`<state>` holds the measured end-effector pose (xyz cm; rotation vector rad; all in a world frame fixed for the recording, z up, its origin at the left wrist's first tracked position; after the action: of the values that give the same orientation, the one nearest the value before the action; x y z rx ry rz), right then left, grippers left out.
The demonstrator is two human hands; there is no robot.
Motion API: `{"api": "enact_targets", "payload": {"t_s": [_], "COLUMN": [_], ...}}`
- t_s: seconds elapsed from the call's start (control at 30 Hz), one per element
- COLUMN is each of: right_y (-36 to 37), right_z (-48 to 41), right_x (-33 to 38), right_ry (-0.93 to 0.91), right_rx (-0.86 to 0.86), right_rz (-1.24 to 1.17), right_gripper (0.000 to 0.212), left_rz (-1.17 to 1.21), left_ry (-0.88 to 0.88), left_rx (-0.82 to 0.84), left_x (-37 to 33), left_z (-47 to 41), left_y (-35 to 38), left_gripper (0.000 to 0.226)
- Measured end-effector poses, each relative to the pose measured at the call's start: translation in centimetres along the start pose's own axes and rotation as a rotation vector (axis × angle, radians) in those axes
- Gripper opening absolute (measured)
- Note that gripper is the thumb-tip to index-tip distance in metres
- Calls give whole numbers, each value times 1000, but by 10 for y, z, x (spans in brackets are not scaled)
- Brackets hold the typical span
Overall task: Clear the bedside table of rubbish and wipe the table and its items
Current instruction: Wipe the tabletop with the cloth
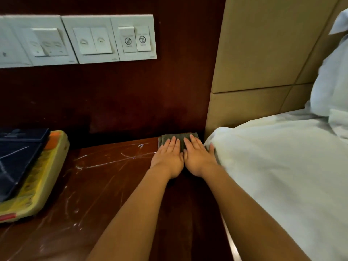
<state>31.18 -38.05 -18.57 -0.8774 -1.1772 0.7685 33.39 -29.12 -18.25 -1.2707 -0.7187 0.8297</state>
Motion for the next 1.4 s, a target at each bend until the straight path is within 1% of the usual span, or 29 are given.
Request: {"api": "enact_targets", "payload": {"t_s": [0.2, 0.37, 0.53, 0.87, 1.03, 1.23, 1.4], "right_y": [-5, -3, 7, 23, 31, 33, 27], "right_z": [-31, -14, 39, 202, 248, 250, 210], "right_x": [-2, -3, -11, -22, -25, -23, -17], "right_ry": [-1, -18, -22, 19, 65, 98, 108], "right_rx": [-2, 9, -6, 14, 49, 77, 88], "right_rz": [-64, -61, -56, 39, 42, 54, 51], "right_gripper": [53, 54, 54, 55, 54, 54, 55], "left_rz": [-14, -9, 5, -2, -16, -17, 9], "left_ry": [18, 20, 17, 54, 77, 89, 52], "left_rx": [0, -2, 12, 48, 75, 74, 53], "left_x": [11, 6, -15, -77, -92, -91, -79], "left_z": [-38, -22, 28, 175, 216, 219, 187], "left_y": [-5, -4, 8, 26, 35, 37, 31], "left_gripper": [55, 55, 55, 56, 56, 55, 54]}}
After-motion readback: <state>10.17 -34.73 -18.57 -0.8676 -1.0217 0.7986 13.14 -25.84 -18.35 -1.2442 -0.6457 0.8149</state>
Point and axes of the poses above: each hand's wrist, its own z-axis away from the middle knuckle, its own y-axis out of the palm, x = y × z, the point moved 6 cm from there along -z, towards the middle knuckle, and after that the axes turned 12 degrees about -z, right-handed, at the moved point
